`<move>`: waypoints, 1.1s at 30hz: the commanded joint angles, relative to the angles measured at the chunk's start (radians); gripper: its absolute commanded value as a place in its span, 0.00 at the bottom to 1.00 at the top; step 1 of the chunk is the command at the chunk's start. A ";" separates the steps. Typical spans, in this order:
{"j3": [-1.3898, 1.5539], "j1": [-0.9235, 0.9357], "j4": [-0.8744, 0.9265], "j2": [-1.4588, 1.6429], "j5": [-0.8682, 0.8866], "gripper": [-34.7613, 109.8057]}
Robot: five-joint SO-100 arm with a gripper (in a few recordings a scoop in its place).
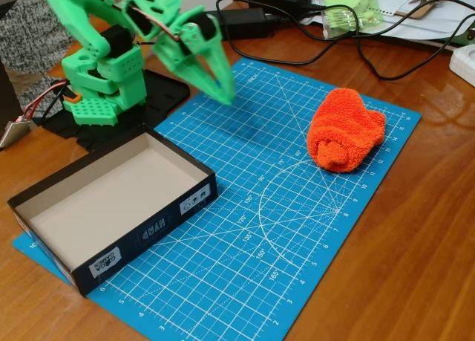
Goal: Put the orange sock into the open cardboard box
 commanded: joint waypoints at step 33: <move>-0.663 -0.110 -0.232 -0.963 0.015 0.24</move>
